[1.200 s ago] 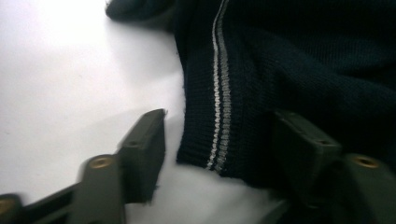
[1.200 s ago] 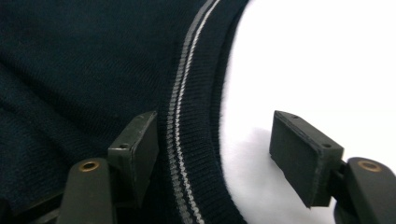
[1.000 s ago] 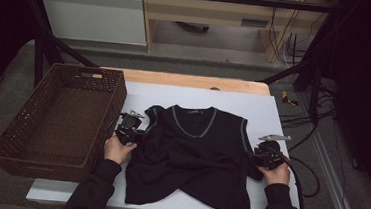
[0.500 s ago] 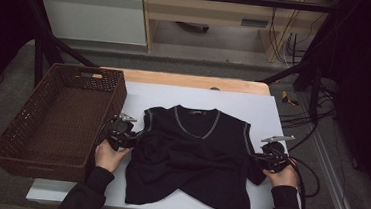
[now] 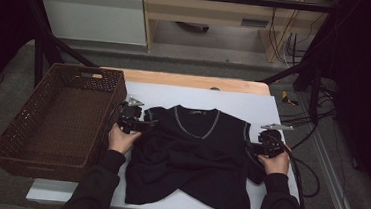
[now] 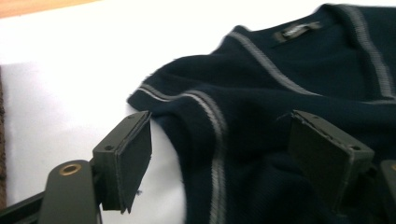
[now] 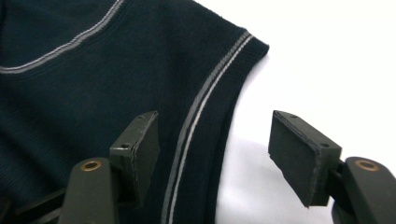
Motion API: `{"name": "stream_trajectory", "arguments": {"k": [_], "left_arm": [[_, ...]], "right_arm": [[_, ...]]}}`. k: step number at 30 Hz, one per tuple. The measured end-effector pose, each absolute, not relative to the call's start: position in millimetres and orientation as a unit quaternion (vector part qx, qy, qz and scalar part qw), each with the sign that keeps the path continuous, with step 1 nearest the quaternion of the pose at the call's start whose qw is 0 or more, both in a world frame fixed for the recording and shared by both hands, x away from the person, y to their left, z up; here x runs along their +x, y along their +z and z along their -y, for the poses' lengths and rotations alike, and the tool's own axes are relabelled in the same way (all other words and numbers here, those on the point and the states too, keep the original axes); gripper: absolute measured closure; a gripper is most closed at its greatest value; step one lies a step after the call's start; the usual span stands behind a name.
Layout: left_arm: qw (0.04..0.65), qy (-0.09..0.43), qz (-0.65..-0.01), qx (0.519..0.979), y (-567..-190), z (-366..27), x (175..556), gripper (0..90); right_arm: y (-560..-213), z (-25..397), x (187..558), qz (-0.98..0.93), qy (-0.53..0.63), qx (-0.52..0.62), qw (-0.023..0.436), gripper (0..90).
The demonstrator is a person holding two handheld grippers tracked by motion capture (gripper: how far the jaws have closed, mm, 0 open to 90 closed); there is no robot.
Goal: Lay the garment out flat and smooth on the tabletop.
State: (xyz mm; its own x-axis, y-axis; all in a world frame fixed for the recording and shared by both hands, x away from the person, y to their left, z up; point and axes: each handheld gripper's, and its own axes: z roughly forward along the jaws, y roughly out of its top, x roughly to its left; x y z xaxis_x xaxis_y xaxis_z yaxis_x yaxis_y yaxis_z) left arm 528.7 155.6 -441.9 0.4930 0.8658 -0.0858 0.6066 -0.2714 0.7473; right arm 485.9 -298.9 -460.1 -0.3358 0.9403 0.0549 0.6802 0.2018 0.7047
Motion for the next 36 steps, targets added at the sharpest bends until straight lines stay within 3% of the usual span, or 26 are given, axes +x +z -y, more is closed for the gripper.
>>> {"name": "stream_trajectory", "arguments": {"k": [5, 15, 18, 19, 23, 28, 31, 33, 34, 35, 36], "left_arm": [[0.385, 0.142, -0.485, 0.772, -453, -158, 541, 42.6], [0.382, 0.102, -0.499, 0.771, -472, -159, 554, 65.1], [0.372, 0.101, -0.491, 0.781, -472, -157, 552, 72.9], [0.372, 0.101, -0.491, 0.781, -472, -157, 552, 74.5], [0.359, 0.113, -0.482, 0.791, -460, -158, 549, 77.3], [0.389, 0.164, -0.465, 0.778, -422, -159, 546, 78.8], [0.396, 0.252, -0.440, 0.765, -371, -155, 555, 79.0], [0.407, 0.271, -0.437, 0.755, -358, -156, 559, 78.8], [0.421, 0.287, -0.439, 0.740, -348, -157, 562, 78.0], [0.431, 0.297, -0.440, 0.730, -341, -160, 565, 78.0], [0.434, 0.296, -0.449, 0.723, -339, -161, 570, 68.2]], "right_arm": [[-466, 292, 503, -0.753, 0.308, 0.542, 0.210, 35.0], [-474, 280, 525, -0.754, 0.295, 0.549, 0.208, 39.6], [-473, 276, 527, -0.754, 0.297, 0.552, 0.198, 57.6], [-472, 276, 527, -0.755, 0.298, 0.551, 0.191, 68.7], [-467, 271, 525, -0.762, 0.285, 0.553, 0.177, 77.4], [-442, 272, 525, -0.741, 0.320, 0.550, 0.216, 79.3], [-418, 270, 532, -0.719, 0.343, 0.543, 0.264, 79.4], [-408, 270, 536, -0.707, 0.355, 0.541, 0.285, 79.4], [-390, 271, 541, -0.680, 0.383, 0.535, 0.323, 77.9], [-390, 271, 541, -0.680, 0.383, 0.535, 0.323, 77.9], [-381, 271, 547, -0.667, 0.397, 0.524, 0.349, 61.0]]}}
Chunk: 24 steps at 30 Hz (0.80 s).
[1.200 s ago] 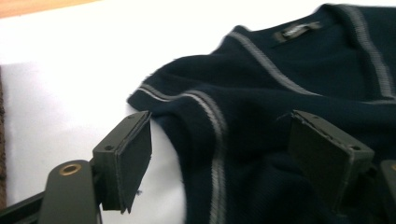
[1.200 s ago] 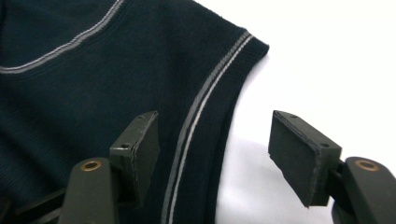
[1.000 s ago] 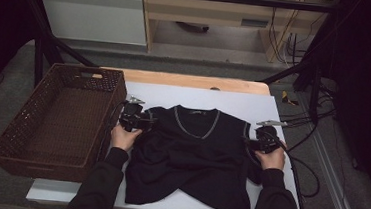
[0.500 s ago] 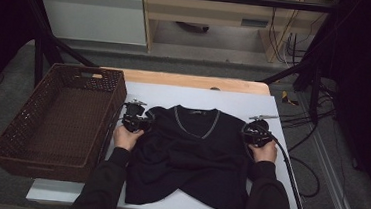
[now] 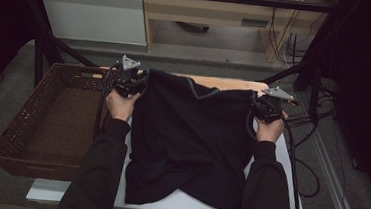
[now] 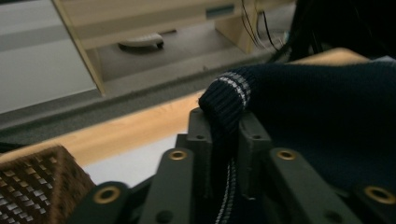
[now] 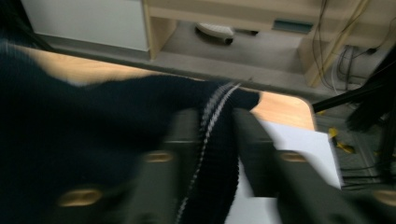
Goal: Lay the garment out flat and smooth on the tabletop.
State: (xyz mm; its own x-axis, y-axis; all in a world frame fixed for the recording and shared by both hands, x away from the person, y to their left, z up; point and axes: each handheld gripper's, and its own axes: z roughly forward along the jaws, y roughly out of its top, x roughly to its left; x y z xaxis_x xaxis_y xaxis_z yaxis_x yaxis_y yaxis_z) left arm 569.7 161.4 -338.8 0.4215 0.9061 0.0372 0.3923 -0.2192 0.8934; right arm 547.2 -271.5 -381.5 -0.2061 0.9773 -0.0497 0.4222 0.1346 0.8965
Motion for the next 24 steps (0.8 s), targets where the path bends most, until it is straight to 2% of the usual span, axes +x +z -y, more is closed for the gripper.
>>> {"name": "stream_trajectory", "arguments": {"k": [1, 2, 3, 4, 6, 7, 8, 9, 10, 11, 14, 17, 18, 24], "left_arm": [[0.434, 0.280, -0.471, 0.715, -341, -162, 574, 56.5], [0.419, 0.239, -0.505, 0.716, -353, -161, 576, 47.4], [0.419, 0.239, -0.505, 0.716, -353, -161, 576, 42.8], [0.420, 0.230, -0.504, 0.719, -363, -159, 571, 34.8], [0.413, 0.220, -0.498, 0.730, -376, -157, 562, 31.7], [0.416, 0.208, -0.499, 0.732, -382, -158, 556, 22.3], [0.420, 0.182, -0.493, 0.739, -391, -159, 544, 18.1], [0.420, 0.182, -0.493, 0.739, -391, -159, 544, 15.2], [0.423, 0.180, -0.490, 0.741, -394, -159, 536, 13.7], [0.425, 0.176, -0.483, 0.745, -397, -159, 529, 13.7], [0.433, 0.171, -0.470, 0.750, -400, -160, 510, 9.5], [0.442, 0.163, -0.463, 0.751, -401, -162, 494, 8.1], [0.443, 0.159, -0.458, 0.754, -401, -163, 490, 7.2], [0.438, 0.151, -0.438, 0.770, -405, -164, 471, 6.4]], "right_arm": [[-381, 272, 552, -0.670, 0.397, 0.536, 0.327, 51.8], [-383, 272, 554, -0.674, 0.390, 0.543, 0.314, 49.8], [-383, 272, 554, -0.674, 0.390, 0.543, 0.314, 49.8], [-390, 269, 549, -0.690, 0.384, 0.542, 0.289, 44.6], [-393, 268, 545, -0.694, 0.384, 0.536, 0.289, 42.9], [-399, 267, 534, -0.701, 0.385, 0.535, 0.272, 34.5], [-401, 268, 528, -0.704, 0.388, 0.530, 0.269, 33.3], [-401, 268, 528, -0.704, 0.388, 0.530, 0.269, 33.3], [-403, 269, 515, -0.706, 0.400, 0.525, 0.258, 28.3], [-403, 269, 515, -0.706, 0.400, 0.525, 0.258, 28.3], [-404, 269, 492, -0.715, 0.406, 0.512, 0.248, 20.1], [-405, 268, 481, -0.716, 0.413, 0.505, 0.250, 17.3], [-407, 266, 471, -0.718, 0.417, 0.499, 0.247, 13.3], [-419, 263, 451, -0.737, 0.417, 0.485, 0.221, 8.1]]}}
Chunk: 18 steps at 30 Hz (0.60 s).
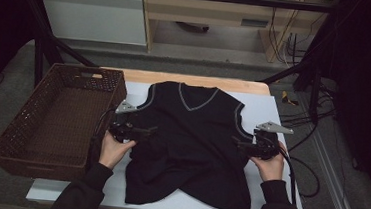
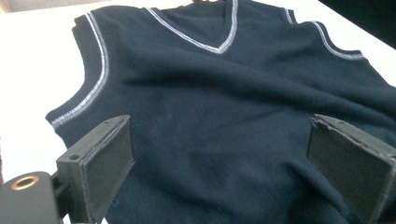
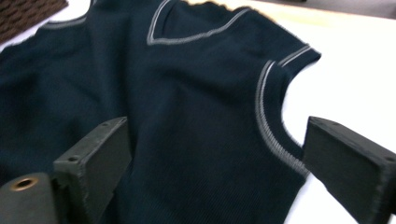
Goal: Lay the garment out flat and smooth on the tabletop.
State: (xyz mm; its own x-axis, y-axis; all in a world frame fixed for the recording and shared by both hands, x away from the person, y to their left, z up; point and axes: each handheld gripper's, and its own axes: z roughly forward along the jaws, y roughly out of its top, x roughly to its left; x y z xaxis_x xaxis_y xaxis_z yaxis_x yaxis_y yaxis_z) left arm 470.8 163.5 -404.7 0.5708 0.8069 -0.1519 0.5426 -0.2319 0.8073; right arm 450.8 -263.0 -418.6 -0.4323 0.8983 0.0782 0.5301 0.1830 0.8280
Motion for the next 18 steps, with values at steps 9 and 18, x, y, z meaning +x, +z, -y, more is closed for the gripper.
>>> {"name": "stream_trajectory", "arguments": {"k": [9, 18], "left_arm": [[0.424, 0.132, -0.419, 0.792, -423, -165, 443, 6.1], [0.404, 0.117, -0.426, 0.801, -437, -172, 421, 7.6]], "right_arm": [[-425, 264, 429, -0.742, 0.424, 0.481, 0.196, 8.0], [-437, 273, 410, -0.749, 0.410, 0.491, 0.171, 17.9]]}}
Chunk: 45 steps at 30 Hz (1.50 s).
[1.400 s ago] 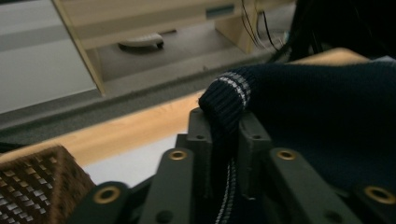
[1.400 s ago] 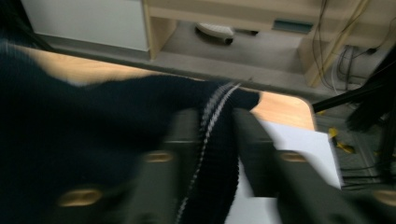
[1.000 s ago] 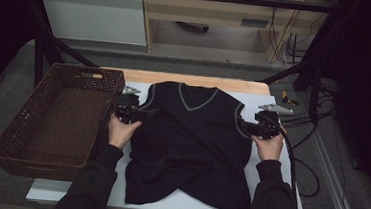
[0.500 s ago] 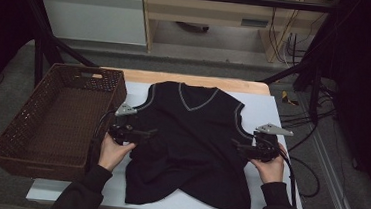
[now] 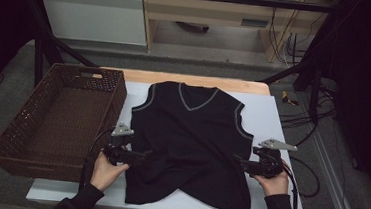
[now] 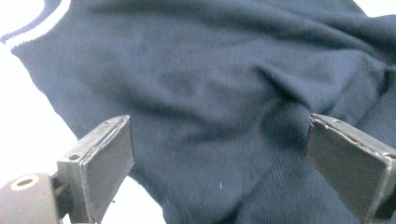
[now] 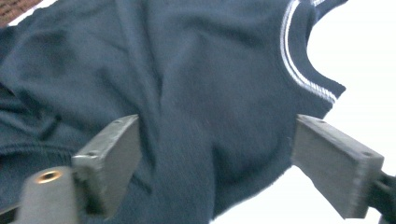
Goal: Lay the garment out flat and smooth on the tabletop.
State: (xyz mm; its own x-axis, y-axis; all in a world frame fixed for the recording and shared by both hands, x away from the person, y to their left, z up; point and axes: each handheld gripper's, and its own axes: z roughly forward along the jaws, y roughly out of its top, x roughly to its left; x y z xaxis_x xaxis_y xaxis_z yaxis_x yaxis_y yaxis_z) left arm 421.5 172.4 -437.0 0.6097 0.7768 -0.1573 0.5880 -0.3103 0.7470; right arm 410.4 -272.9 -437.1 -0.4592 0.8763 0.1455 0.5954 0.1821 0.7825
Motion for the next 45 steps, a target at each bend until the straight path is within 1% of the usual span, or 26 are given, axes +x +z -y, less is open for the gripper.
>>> {"name": "stream_trajectory", "arguments": {"k": [2, 6, 7, 8, 9, 10, 12, 14, 16, 21, 22, 24, 25, 26, 27, 30, 33, 34, 35, 38, 39, 40, 41, 42, 44, 45], "left_arm": [[0.396, 0.122, -0.430, 0.802, -442, -173, 419, 9.8], [0.383, 0.107, -0.437, 0.807, -453, -174, 419, 16.1], [0.379, 0.107, -0.437, 0.809, -454, -174, 419, 18.6], [0.381, 0.093, -0.438, 0.809, -457, -176, 421, 23.8], [0.381, 0.093, -0.438, 0.809, -457, -176, 421, 26.8], [0.378, 0.089, -0.441, 0.809, -459, -176, 421, 26.8], [0.365, 0.090, -0.444, 0.813, -462, -177, 422, 32.8], [0.360, 0.092, -0.446, 0.814, -463, -177, 422, 36.1], [0.349, 0.100, -0.449, 0.817, -465, -177, 423, 37.2], [0.345, 0.088, -0.466, 0.810, -469, -176, 426, 43.5], [0.343, 0.088, -0.465, 0.811, -469, -175, 426, 48.5], [0.341, 0.090, -0.463, 0.813, -469, -173, 426, 50.7], [0.339, 0.091, -0.459, 0.816, -469, -172, 427, 57.5], [0.339, 0.089, -0.456, 0.818, -468, -172, 428, 57.5], [0.340, 0.081, -0.453, 0.820, -468, -172, 429, 60.8], [0.342, 0.072, -0.450, 0.822, -468, -171, 430, 69.9], [0.339, 0.091, -0.443, 0.825, -462, -169, 428, 75.6], [0.343, 0.097, -0.442, 0.823, -459, -169, 428, 76.7], [0.353, 0.124, -0.441, 0.816, -450, -170, 427, 76.8], [0.367, 0.142, -0.445, 0.805, -441, -172, 429, 76.8], [0.374, 0.148, -0.449, 0.798, -437, -173, 431, 76.8], [0.374, 0.156, -0.453, 0.794, -434, -173, 434, 76.7], [0.375, 0.165, -0.458, 0.789, -433, -174, 437, 76.7], [0.372, 0.168, -0.462, 0.787, -433, -174, 439, 75.9], [0.368, 0.154, -0.480, 0.781, -442, -176, 445, 71.8], [0.368, 0.154, -0.480, 0.781, -442, -176, 445, 68.4]], "right_arm": [[-441, 277, 409, -0.750, 0.404, 0.497, 0.166, 22.1], [-450, 283, 409, -0.748, 0.385, 0.517, 0.157, 28.7], [-452, 283, 410, -0.748, 0.384, 0.517, 0.156, 30.2], [-454, 284, 410, -0.750, 0.380, 0.519, 0.154, 33.6], [-454, 284, 410, -0.750, 0.380, 0.519, 0.154, 33.6], [-455, 284, 411, -0.752, 0.376, 0.519, 0.153, 36.0], [-459, 285, 412, -0.756, 0.362, 0.524, 0.151, 40.3], [-463, 287, 413, -0.757, 0.355, 0.528, 0.147, 41.2], [-465, 287, 413, -0.759, 0.352, 0.529, 0.145, 41.3], [-471, 281, 417, -0.770, 0.335, 0.524, 0.139, 41.4], [-473, 279, 418, -0.773, 0.332, 0.523, 0.139, 41.3], [-473, 278, 418, -0.774, 0.332, 0.521, 0.141, 41.4], [-473, 275, 419, -0.777, 0.328, 0.517, 0.145, 44.6], [-473, 275, 419, -0.777, 0.328, 0.517, 0.145, 44.6], [-473, 274, 418, -0.780, 0.327, 0.513, 0.147, 47.2], [-471, 269, 418, -0.789, 0.324, 0.504, 0.138, 66.8], [-468, 265, 417, -0.798, 0.318, 0.495, 0.133, 80.9], [-464, 267, 419, -0.795, 0.315, 0.501, 0.131, 82.7], [-462, 270, 420, -0.791, 0.316, 0.505, 0.140, 83.0], [-454, 282, 425, -0.771, 0.321, 0.524, 0.167, 83.5], [-454, 282, 425, -0.771, 0.321, 0.524, 0.167, 83.5], [-448, 291, 430, -0.754, 0.332, 0.535, 0.188, 83.5], [-448, 291, 430, -0.754, 0.332, 0.535, 0.188, 83.5], [-446, 296, 436, -0.736, 0.341, 0.546, 0.209, 83.3], [-451, 296, 440, -0.732, 0.335, 0.551, 0.219, 79.7], [-455, 295, 441, -0.737, 0.325, 0.553, 0.215, 75.1]]}}
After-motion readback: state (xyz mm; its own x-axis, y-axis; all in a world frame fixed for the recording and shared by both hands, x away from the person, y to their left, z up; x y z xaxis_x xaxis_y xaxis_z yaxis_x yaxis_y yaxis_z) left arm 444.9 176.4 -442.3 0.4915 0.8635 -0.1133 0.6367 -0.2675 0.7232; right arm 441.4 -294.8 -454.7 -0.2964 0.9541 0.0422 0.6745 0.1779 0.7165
